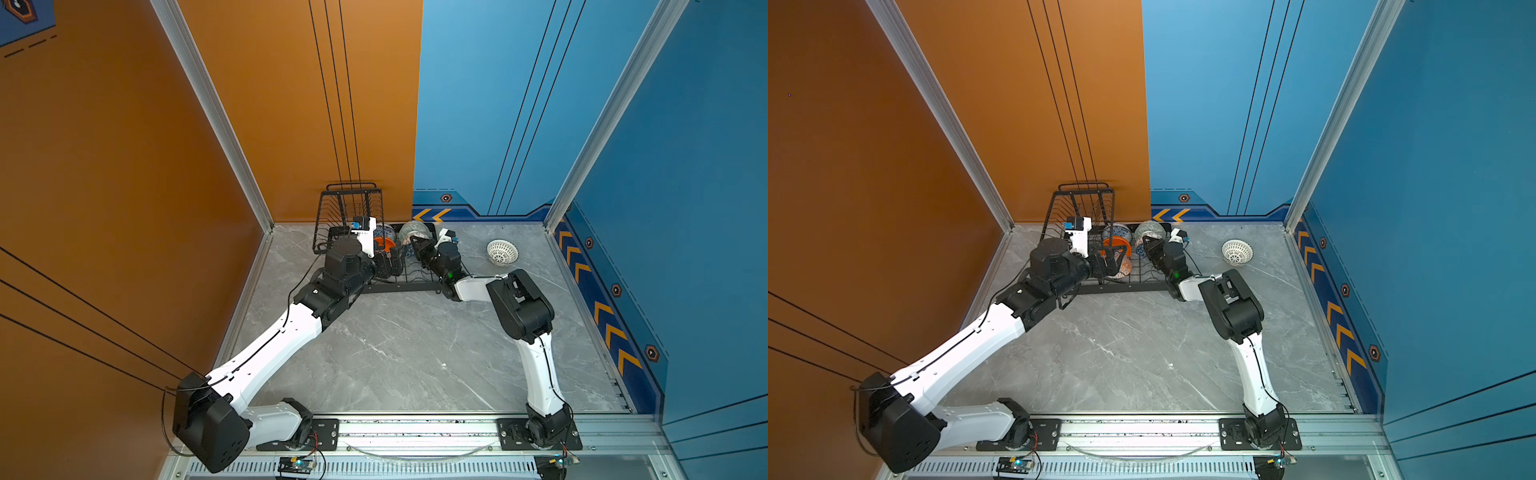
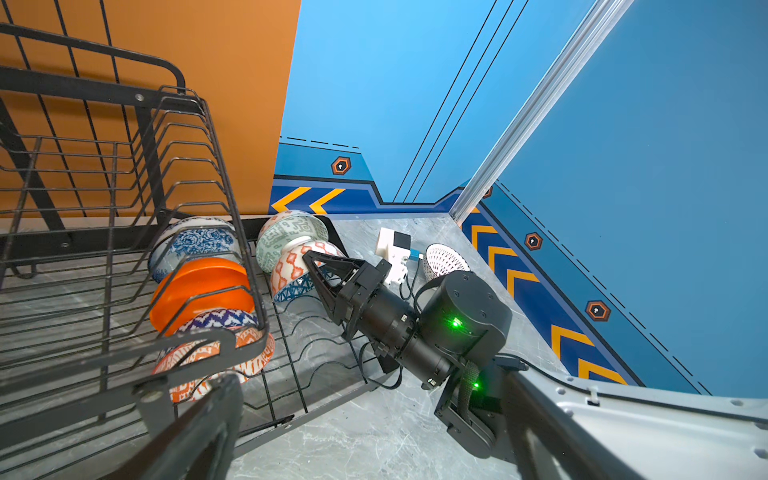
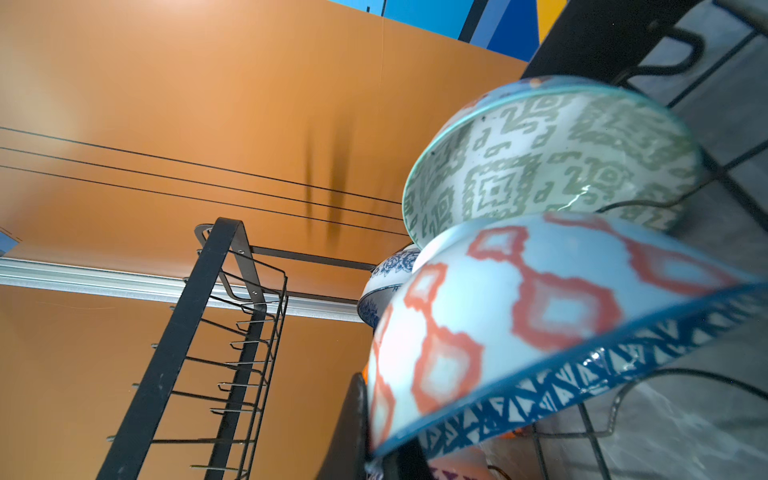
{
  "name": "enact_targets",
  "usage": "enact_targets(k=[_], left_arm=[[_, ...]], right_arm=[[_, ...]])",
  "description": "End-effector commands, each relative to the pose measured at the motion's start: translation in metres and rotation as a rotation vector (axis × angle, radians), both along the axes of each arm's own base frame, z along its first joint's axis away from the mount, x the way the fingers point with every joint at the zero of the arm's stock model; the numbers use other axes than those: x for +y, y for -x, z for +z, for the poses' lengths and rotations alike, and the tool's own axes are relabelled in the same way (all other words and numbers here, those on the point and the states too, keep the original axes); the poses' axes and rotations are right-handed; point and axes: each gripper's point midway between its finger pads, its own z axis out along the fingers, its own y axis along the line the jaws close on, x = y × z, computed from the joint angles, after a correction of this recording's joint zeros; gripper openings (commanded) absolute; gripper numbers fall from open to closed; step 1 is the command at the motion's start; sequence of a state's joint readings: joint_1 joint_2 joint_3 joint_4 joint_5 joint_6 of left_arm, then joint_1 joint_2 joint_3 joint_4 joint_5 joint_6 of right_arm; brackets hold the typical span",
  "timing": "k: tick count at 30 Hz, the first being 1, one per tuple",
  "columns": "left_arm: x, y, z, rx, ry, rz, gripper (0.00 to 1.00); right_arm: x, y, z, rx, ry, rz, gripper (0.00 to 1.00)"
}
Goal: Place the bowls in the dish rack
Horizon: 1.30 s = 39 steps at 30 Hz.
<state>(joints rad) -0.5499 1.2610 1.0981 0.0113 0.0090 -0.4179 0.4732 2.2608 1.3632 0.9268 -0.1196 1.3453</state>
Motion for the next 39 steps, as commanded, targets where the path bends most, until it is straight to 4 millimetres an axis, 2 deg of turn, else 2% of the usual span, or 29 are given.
enact_targets(k=[1,9,16,23,35,39], left_arm=[[0.0,-0.001,0.011,-0.026,0.033,-0.009,0.98],[0.001,-0.002,0.01,-0.02,0.038,-0.006,0.98],[0.0,-0.003,0.008,-0.012,0.046,-0.01,0.98],[0.001,-0.001,0.01,-0.017,0.051,-0.012,0.98],[0.001,0.001,0.012,-0.021,0.06,-0.015,0.98],[0.003,0.002,0.012,-0.024,0.06,-0.007,0.98]], right_arm=[[0.008,-0.004,0.032,-0.11,-0.009,0.0,0.0],[0.008,-0.005,0.015,-0.072,0.003,-0.012,0.0],[0.01,0.0,-0.007,0.001,0.021,-0.022,0.0],[0.007,0.008,-0.019,0.028,0.017,-0.044,0.0],[0.002,0.016,-0.016,0.064,0.042,-0.074,0.0],[0.004,0.016,-0.021,0.099,0.046,-0.073,0.07]])
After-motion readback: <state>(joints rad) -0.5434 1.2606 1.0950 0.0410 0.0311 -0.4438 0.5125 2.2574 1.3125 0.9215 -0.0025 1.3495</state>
